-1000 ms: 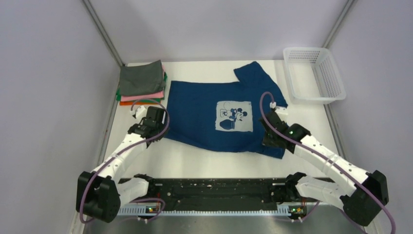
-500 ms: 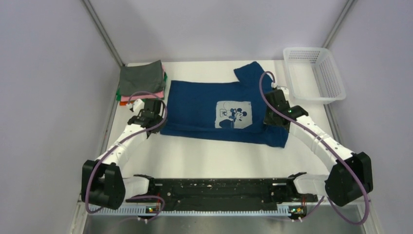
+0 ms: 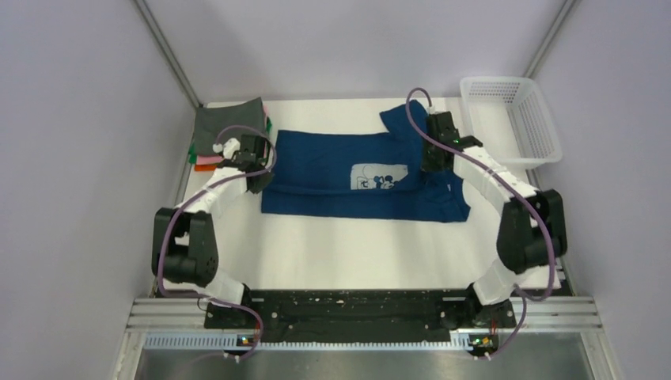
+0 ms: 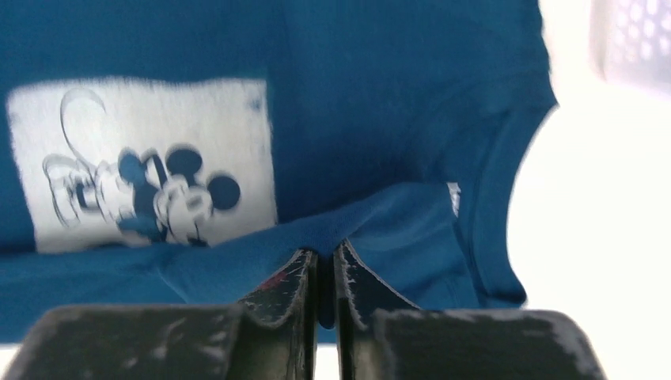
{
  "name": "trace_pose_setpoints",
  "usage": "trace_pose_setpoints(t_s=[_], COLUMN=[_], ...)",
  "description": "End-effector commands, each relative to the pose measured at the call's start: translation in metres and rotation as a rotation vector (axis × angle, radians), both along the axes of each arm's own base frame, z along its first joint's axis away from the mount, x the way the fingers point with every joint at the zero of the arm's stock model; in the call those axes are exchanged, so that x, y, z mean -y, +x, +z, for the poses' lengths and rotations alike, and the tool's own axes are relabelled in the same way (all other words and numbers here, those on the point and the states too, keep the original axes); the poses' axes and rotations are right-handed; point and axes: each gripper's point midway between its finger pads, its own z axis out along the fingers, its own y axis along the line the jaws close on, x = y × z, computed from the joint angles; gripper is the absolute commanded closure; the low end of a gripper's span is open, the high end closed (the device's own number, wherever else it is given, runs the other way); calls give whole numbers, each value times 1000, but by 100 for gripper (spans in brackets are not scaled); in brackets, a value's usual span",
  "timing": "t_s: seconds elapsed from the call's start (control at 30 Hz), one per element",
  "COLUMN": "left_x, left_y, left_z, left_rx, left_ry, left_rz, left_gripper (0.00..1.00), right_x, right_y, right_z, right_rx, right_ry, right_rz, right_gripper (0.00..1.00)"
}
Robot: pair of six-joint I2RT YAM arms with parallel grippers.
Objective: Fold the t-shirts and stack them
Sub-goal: Fold the flattened tshirt in 1/3 of the way
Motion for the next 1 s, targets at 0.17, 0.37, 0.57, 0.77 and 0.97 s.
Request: trace_pose_setpoints(t_s=[0.17, 0.37, 0.57, 0.77, 0.97], left_x=[7, 29, 63, 75, 74], left_y=[54, 30, -10, -15, -18], left_z=[30, 41, 15, 1, -27], left_rx=[33, 51, 54, 78, 5], left_ry=[-59, -121, -214, -240, -243], left_rz=[-73, -215, -382, -467, -463], left_gripper=[16, 1, 1, 1, 1], right_x=[-17, -24, -63, -71, -68], right_y=[119, 68, -2, 5, 23], right_z=[-7, 4, -26, -51, -81], right_rx=[52, 69, 25, -4, -50], right_ry=[13, 115, 362, 368, 323], right_rz=[-13, 42, 226, 244, 202], right_gripper=[47, 2, 1, 1, 1])
